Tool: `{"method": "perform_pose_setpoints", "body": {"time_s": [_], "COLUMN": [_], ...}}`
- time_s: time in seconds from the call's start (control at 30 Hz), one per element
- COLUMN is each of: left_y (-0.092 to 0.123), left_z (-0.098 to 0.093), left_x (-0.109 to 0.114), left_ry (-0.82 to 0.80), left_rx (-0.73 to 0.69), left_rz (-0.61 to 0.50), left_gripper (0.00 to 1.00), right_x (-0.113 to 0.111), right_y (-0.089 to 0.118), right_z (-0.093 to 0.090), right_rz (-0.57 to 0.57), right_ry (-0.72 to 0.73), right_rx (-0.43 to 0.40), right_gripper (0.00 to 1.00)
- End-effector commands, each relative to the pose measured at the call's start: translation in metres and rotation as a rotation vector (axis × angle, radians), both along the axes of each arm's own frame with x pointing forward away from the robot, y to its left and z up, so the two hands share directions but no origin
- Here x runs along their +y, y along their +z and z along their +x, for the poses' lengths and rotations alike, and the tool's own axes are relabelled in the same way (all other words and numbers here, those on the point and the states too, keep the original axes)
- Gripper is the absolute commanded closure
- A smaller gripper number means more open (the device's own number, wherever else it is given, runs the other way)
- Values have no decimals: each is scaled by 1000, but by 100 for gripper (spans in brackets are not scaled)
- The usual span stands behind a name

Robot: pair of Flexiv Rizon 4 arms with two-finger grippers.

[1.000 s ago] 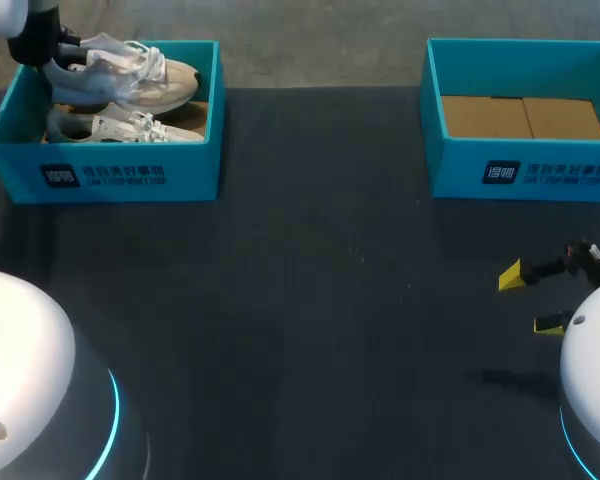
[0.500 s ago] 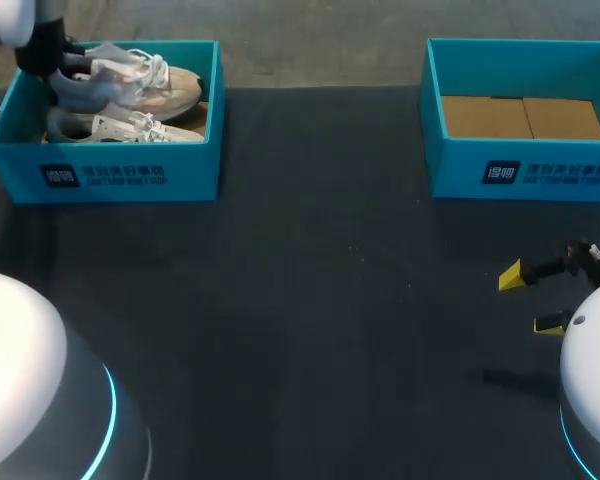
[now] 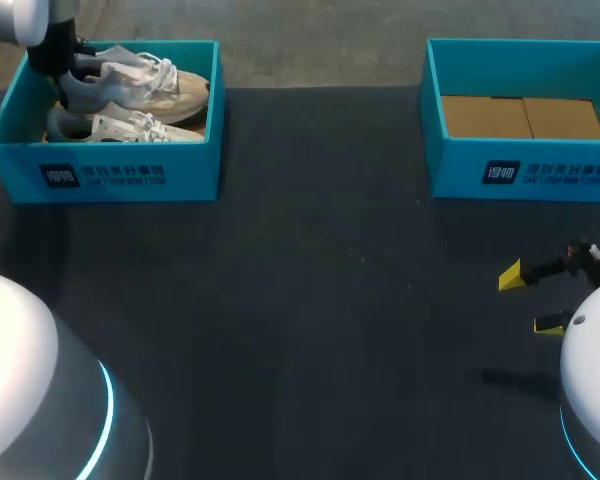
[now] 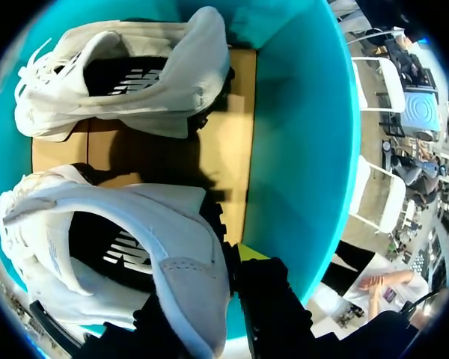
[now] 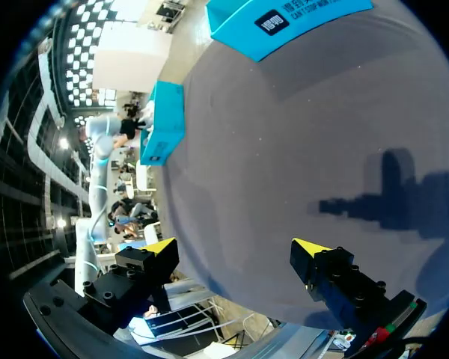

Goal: Take the shoe out of the shoebox, open the shoe tongue, remove and reinsert the insole, then place the shoe into the shoebox

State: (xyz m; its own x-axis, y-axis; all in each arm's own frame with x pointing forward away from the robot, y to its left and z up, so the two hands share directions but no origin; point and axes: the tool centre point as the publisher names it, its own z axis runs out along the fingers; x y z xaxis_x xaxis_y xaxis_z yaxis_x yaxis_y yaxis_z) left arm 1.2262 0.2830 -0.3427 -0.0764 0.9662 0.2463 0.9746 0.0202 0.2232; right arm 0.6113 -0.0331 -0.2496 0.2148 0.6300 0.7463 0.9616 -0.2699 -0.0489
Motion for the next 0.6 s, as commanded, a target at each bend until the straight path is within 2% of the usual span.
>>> {"method": "perform_pose_setpoints", "body": {"time_s": [0.03,0.6], "left_y": [-6,-26], "left_z": [8,1], "left_x": [-4,0], "left_ry": [6,15], "left_rx": [14,61], "left_rz": [11,20], "left_gripper": [100,100], "right_x": [1,1], "right_y": [0,0], "right_z": [-2,-2], "right_rz": [-4,-4], "right_ry": [-2,-2], "right_rx": [0,0], "right_gripper": [0,0]}}
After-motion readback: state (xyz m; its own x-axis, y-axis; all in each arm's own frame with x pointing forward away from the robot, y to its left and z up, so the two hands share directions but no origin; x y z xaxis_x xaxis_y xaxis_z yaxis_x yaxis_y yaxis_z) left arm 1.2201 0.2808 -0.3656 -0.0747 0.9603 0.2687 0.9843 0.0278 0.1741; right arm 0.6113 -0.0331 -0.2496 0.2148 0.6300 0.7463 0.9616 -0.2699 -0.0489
